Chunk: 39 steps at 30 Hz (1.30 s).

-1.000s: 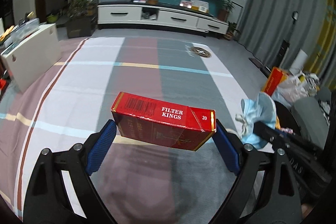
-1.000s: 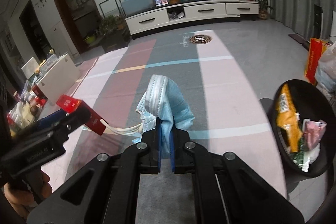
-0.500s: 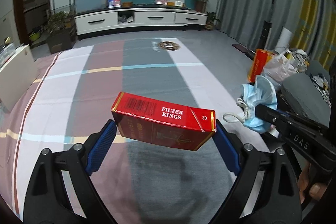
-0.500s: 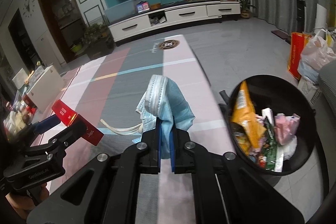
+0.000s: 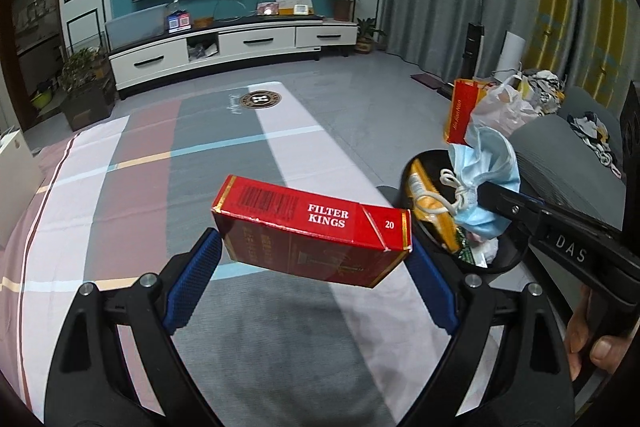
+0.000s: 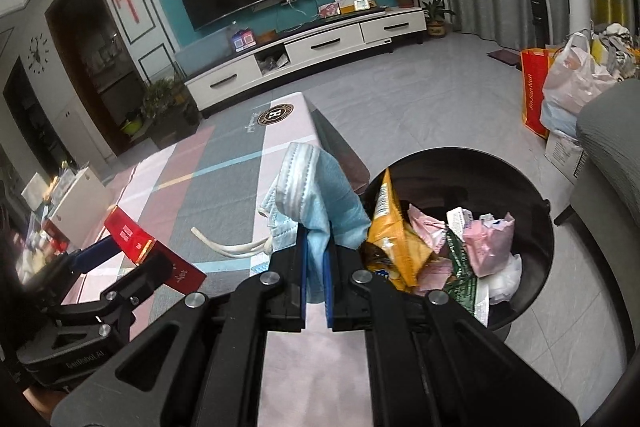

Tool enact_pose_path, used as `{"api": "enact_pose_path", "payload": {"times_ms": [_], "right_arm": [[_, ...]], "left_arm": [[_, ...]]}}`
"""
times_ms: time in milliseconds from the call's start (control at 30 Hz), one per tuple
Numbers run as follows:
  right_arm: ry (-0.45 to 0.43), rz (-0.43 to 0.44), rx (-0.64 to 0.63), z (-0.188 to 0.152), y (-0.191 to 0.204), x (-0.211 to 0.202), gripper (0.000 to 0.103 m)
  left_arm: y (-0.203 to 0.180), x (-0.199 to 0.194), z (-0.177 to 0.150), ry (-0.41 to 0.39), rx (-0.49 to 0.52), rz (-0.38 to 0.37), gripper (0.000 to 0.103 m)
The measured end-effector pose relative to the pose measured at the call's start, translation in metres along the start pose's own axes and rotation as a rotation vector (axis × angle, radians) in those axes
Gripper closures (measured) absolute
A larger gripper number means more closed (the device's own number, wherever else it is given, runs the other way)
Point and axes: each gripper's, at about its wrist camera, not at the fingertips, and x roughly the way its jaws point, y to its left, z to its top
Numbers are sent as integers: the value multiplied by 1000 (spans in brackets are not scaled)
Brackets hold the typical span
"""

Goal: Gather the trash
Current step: 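Lift the red box and blue mask and carry both over the black bin, then hold the red box and blue mask above the bin opening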

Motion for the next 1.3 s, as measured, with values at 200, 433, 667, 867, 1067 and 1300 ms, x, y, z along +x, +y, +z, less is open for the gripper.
{"api": "enact_pose_path", "payload": {"times_ms": [200, 433, 667, 867, 1067, 1300], "right_arm": [[-18, 5, 21, 0, -14, -12, 95], [-28, -1, 48, -2, -25, -21, 95], [-42, -5, 79, -1, -43, -30, 95], [-54, -8, 109, 1, -56, -36, 95], [-61, -19, 145, 2, -73, -39, 95], [-62, -40, 185, 3, -88, -39, 95]], "left_arm": [[-25, 1, -1, 7, 39, -17, 13], [-44, 0, 4, 0, 75, -25, 13], [-61, -1, 7, -3, 107, -33, 13], [-75, 3, 11, -5, 132, -42, 13], [-87, 6, 17, -19, 162, -52, 13], [-102, 13, 23, -23, 183, -63, 13]]}}
